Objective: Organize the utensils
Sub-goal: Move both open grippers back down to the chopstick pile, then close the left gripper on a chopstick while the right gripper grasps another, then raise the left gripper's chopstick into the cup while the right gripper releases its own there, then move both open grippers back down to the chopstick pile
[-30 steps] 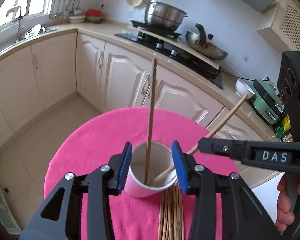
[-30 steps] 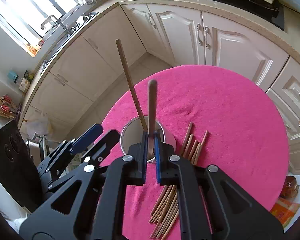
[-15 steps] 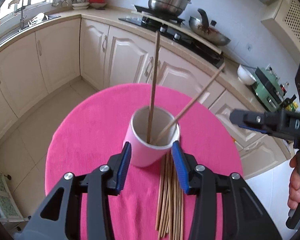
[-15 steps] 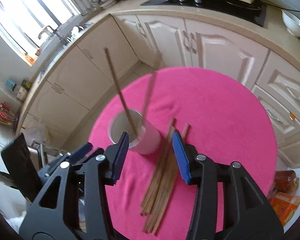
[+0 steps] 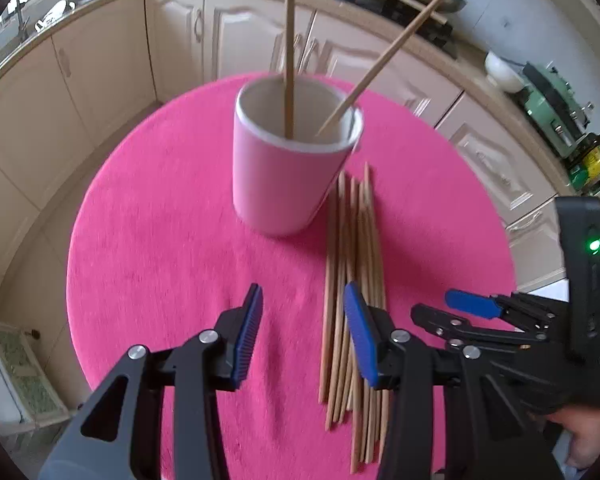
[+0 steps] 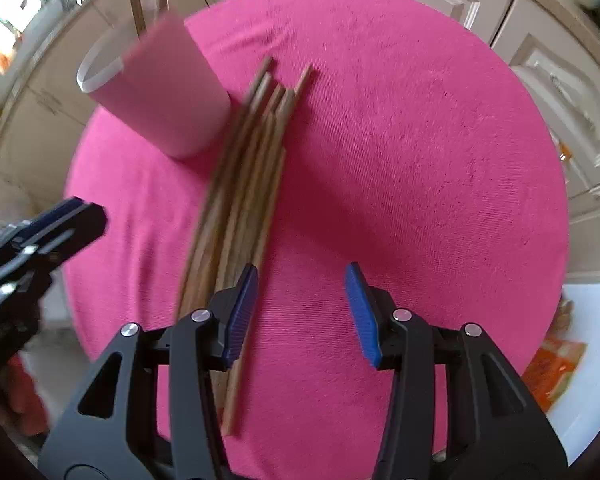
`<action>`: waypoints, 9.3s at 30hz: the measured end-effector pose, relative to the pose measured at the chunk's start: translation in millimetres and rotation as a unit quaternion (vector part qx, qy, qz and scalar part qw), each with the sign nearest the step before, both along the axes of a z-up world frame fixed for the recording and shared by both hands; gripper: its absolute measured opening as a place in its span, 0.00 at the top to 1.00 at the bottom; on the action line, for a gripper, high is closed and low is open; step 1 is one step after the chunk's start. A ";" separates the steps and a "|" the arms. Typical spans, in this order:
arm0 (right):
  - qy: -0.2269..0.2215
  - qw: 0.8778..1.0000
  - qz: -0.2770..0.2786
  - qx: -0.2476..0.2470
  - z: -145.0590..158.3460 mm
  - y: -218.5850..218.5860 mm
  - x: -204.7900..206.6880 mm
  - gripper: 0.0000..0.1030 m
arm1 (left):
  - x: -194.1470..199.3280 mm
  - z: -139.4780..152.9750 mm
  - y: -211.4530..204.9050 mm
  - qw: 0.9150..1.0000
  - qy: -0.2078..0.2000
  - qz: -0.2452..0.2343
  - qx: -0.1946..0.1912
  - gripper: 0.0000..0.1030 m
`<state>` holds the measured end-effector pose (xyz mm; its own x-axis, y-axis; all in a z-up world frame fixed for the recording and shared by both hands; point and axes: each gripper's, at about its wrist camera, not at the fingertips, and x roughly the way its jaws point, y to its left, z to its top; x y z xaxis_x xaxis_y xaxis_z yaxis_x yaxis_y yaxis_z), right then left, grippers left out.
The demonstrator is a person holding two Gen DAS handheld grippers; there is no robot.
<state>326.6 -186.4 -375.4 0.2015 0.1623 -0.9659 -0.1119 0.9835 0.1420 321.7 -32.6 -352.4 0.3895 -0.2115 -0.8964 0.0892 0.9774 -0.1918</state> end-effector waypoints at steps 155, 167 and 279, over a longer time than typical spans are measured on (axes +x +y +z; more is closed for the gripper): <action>0.084 0.994 -0.067 0.007 -24.5 -39.2 13.6 0.93 | 7.9 -24.9 -10.5 0.992 0.097 -0.078 -0.016 0.95; 0.070 0.994 -0.065 0.048 -10.6 -46.8 11.8 0.95 | 11.5 -15.4 -33.7 0.991 0.076 -0.111 -0.002 0.95; -0.045 0.996 -0.056 0.052 79.5 -21.1 23.2 0.46 | 11.4 24.5 14.6 0.998 -0.048 0.001 -0.042 0.63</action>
